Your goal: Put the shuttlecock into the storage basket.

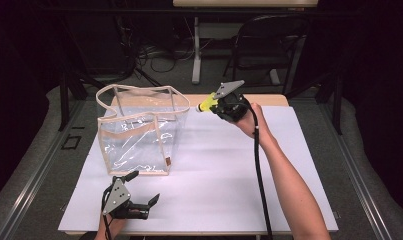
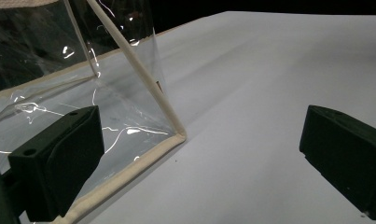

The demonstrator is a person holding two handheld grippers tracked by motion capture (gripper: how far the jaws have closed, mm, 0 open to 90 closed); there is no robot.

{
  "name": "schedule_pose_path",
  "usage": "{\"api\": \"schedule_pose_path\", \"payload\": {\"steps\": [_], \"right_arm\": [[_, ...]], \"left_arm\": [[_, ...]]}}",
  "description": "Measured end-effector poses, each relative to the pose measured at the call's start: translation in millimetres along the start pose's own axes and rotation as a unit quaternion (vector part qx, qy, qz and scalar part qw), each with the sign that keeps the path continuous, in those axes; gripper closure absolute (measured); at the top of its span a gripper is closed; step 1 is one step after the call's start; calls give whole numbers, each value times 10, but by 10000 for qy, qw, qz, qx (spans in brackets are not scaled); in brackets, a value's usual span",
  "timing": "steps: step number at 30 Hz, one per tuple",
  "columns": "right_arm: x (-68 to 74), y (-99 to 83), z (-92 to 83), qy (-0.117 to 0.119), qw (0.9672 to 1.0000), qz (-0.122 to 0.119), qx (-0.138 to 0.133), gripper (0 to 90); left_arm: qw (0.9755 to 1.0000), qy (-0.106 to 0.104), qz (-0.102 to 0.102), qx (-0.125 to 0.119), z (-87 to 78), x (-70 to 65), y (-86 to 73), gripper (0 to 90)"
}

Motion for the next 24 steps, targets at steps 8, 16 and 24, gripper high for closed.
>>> {"api": "schedule_pose_path", "payload": {"steps": [8, 16, 24], "right_arm": [[-26, 50, -52, -40, 10000, -26, -18, 892], [-54, 92, -102, -99, 9999, -48, -53, 892], [-79, 134, -156, -154, 9998, -76, -108, 892]], "left_arm": [[10000, -1, 4, -2, 2, -1, 0, 0], [10000, -1, 5, -1, 5, 0, 0, 0], [10000, 4, 1, 1, 6, 2, 0, 0]]}}
Point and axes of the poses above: each handheld gripper's, and its own axes: z roughly forward along the jaws, y roughly out of its top, x roughly to its left, the point moved 2 cm from there along z, roughly forward along the jaws, and after that the axes turned 15 degrees about -z, right-handed, at the moved point
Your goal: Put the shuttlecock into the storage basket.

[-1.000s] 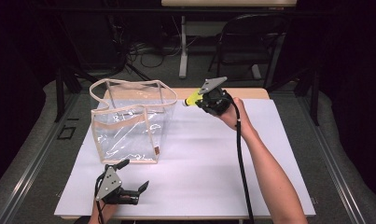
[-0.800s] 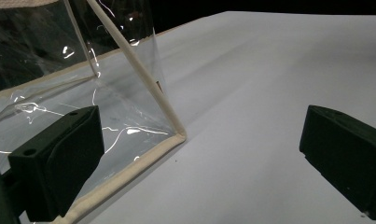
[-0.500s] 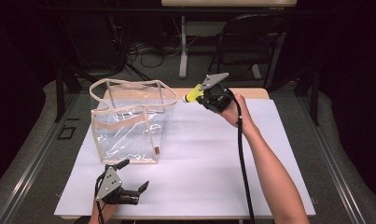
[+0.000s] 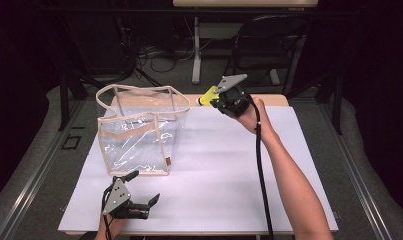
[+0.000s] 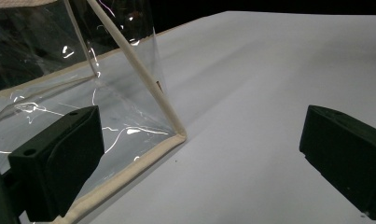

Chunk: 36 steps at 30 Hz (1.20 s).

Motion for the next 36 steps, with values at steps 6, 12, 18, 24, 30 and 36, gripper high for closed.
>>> {"api": "schedule_pose_path", "payload": {"steps": [6, 12, 18, 24, 30, 36], "right_arm": [[-24, 24, -28, -34, 10000, -27, -29, 893], [-34, 48, -42, -64, 10000, -16, -64, 892], [-39, 88, -59, -93, 9999, -27, -103, 893], [-50, 108, -78, -121, 9998, -32, -137, 892], [-59, 128, -97, -156, 9997, -52, -165, 892], [-68, 159, -114, -180, 9996, -63, -203, 892]], "left_arm": [[10000, -1, 5, 7, 2, 0, 0, 0], [10000, 0, 4, 5, 1, 1, 0, 0], [10000, 1, 2, 1, -1, 0, 1, 0], [10000, 1, -6, -6, -3, -1, 0, 0], [10000, 2, 1, 3, 0, 0, 0, 0], [10000, 5, -2, 1, -1, -1, 0, 0]]}}
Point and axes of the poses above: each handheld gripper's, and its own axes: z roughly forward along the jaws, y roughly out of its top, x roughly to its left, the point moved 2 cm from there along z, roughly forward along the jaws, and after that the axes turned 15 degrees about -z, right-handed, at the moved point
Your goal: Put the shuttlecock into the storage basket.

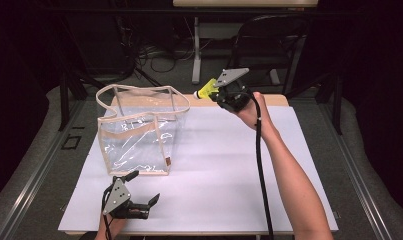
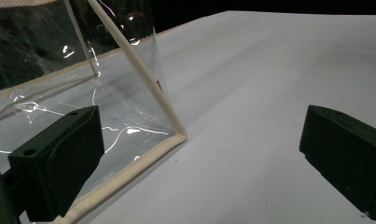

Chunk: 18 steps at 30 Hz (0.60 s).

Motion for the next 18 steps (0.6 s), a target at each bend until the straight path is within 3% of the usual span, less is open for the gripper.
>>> {"api": "schedule_pose_path", "payload": {"steps": [18], "right_arm": [[-1, 104, -31, -65, 9999, -77, -99, 893]], "left_arm": [[10000, -1, -8, -3, 2, -1, 0, 0]]}}
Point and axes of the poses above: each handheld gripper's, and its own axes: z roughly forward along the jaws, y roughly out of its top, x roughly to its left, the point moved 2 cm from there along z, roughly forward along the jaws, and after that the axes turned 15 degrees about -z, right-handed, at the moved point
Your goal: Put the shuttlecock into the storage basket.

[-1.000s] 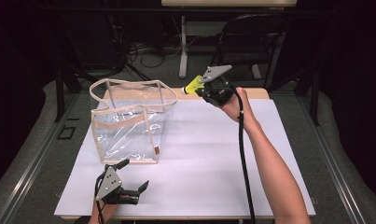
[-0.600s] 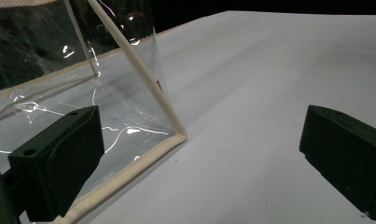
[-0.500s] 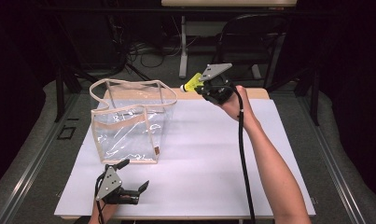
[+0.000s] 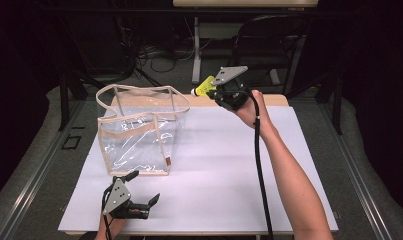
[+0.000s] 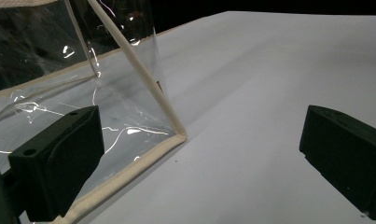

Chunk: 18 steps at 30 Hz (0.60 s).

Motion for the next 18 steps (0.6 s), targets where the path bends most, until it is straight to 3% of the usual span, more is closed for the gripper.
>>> {"api": "schedule_pose_path", "payload": {"steps": [18], "right_arm": [[26, 157, 16, 33, 9998, -152, -98, 893]], "left_arm": [[10000, 2, -4, -7, -1, -1, 0, 0]]}}
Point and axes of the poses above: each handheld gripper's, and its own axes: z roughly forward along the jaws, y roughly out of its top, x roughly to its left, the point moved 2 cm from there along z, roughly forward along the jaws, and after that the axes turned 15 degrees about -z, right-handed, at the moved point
